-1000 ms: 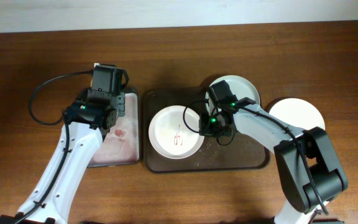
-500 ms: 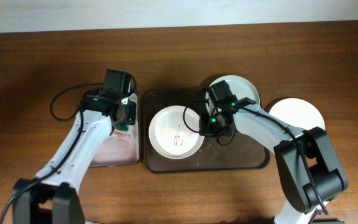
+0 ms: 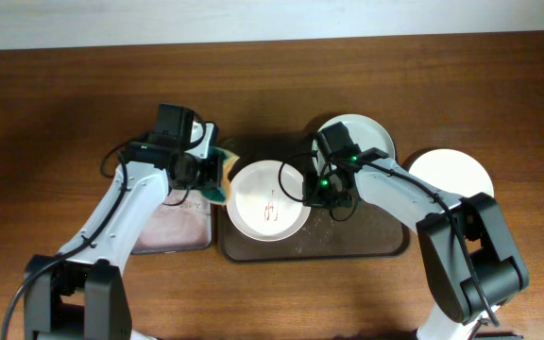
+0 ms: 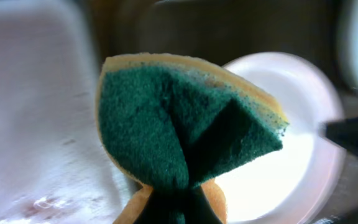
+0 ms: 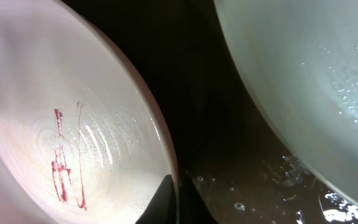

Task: Clean dirty plates on tray and stack at the side
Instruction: 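Scrub the center plate with the sponge in the left gripper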

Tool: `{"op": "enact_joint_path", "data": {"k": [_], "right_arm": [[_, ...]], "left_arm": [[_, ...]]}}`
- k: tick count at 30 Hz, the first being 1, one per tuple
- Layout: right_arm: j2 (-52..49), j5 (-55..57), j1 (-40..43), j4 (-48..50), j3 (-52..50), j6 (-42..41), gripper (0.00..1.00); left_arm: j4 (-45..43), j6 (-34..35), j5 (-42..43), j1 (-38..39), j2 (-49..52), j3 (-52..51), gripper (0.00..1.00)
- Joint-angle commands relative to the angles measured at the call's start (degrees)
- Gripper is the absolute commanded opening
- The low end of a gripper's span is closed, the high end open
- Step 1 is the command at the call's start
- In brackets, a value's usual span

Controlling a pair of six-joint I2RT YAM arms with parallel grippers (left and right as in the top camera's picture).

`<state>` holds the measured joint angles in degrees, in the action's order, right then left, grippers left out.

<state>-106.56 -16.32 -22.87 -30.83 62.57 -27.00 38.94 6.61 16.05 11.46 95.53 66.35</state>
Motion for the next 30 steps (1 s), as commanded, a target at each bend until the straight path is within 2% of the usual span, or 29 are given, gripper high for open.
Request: {"op": "enact_joint_path", "data": {"k": [1,8,11,16,24,30], "right_arm": [[0.44,1.57,-0.35,-0.46,-0.50,-0.28,0.04],[0.44,1.57,-0.35,-0.46,-0.50,-0.28,0.04],[0.44,1.57,-0.35,-0.46,-0.50,-0.28,0.04],[0.44,1.57,-0.35,-0.44,-0.50,-0.28,0.04],[0.44,1.57,-0.35,-0.46,-0.50,-0.28,0.04],[0.44,1.60,-0.35,-0.46,-0.50,-0.28,0.04]], "left_arm": [[-1.92,3.61,7.74,3.34,0.68,0.11,0.00],[-5.77,22.75,7.61,9.46,7.06,0.11,0.00],[-7.58,26.80,7.80,11.74,9.86,0.11,0.00],[-11.28,27.26,6.84,15.63,12.81,0.11,0.00],[-6.78,29.11,-17.73,19.15,14.19,0.11,0.00],[-1.51,29.83,-24.57,18.03,14.05,0.13,0.00]]}}
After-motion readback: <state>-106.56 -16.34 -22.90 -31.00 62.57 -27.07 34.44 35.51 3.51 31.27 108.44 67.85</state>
